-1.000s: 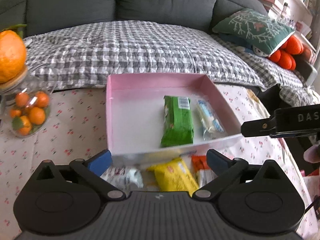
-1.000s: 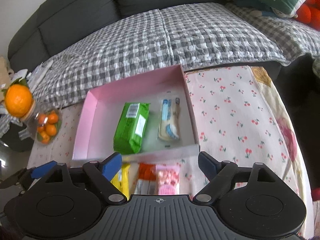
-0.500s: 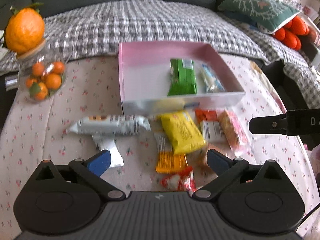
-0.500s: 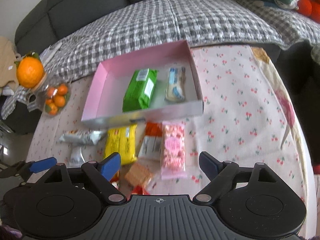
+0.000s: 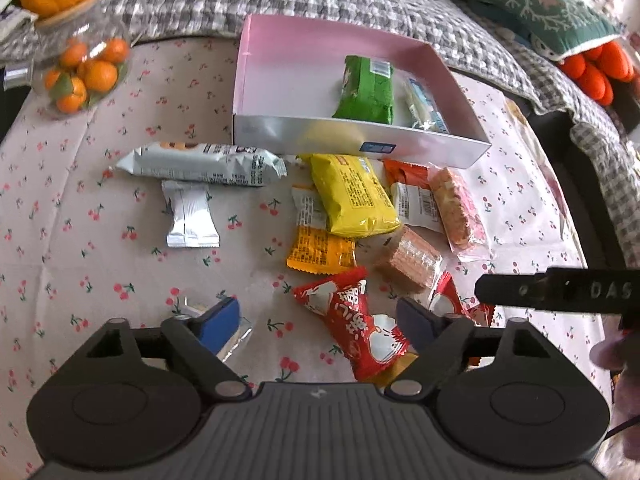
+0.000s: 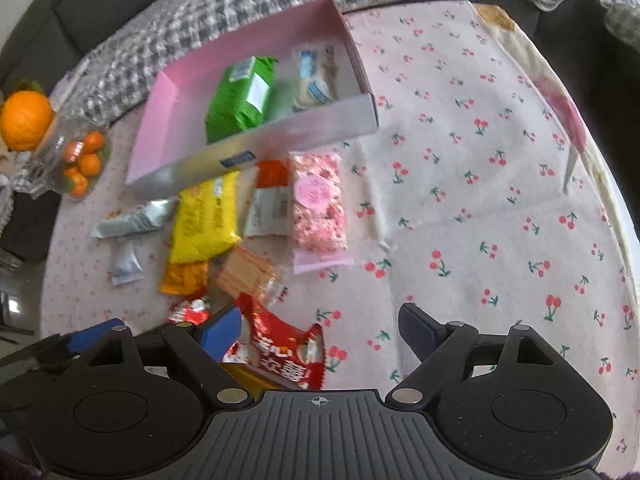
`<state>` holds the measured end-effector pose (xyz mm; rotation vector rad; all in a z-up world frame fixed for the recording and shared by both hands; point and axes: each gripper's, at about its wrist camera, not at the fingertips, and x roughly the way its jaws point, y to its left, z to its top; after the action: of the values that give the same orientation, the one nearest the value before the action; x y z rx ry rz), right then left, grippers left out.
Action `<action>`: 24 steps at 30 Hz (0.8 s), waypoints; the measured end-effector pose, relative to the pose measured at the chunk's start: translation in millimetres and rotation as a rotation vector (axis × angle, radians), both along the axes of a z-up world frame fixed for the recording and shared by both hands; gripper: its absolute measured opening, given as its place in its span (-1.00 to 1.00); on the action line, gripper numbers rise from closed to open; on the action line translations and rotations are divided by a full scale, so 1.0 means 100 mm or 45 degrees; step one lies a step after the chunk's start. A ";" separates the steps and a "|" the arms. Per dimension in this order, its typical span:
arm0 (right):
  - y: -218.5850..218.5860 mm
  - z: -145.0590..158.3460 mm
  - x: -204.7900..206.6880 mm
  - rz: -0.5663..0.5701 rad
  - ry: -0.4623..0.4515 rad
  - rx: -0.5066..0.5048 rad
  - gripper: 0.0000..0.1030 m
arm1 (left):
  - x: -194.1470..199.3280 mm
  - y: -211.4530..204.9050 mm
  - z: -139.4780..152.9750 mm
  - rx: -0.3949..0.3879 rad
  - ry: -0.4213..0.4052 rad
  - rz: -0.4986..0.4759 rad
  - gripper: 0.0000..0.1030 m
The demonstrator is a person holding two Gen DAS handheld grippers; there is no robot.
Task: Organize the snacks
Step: 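Move left gripper to a red candy wrapper while right gripper reaches another red candy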
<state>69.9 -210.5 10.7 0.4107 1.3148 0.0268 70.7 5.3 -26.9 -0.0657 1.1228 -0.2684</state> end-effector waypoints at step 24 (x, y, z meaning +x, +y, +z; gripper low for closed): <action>0.15 -0.23 0.00 0.012 0.104 0.077 0.71 | -0.04 -0.05 -0.03 -0.042 0.015 -0.123 -0.61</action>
<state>69.7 -196.0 -12.2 0.4608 1.3990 0.0581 66.3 -0.2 -30.3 -0.0420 1.1354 -0.3730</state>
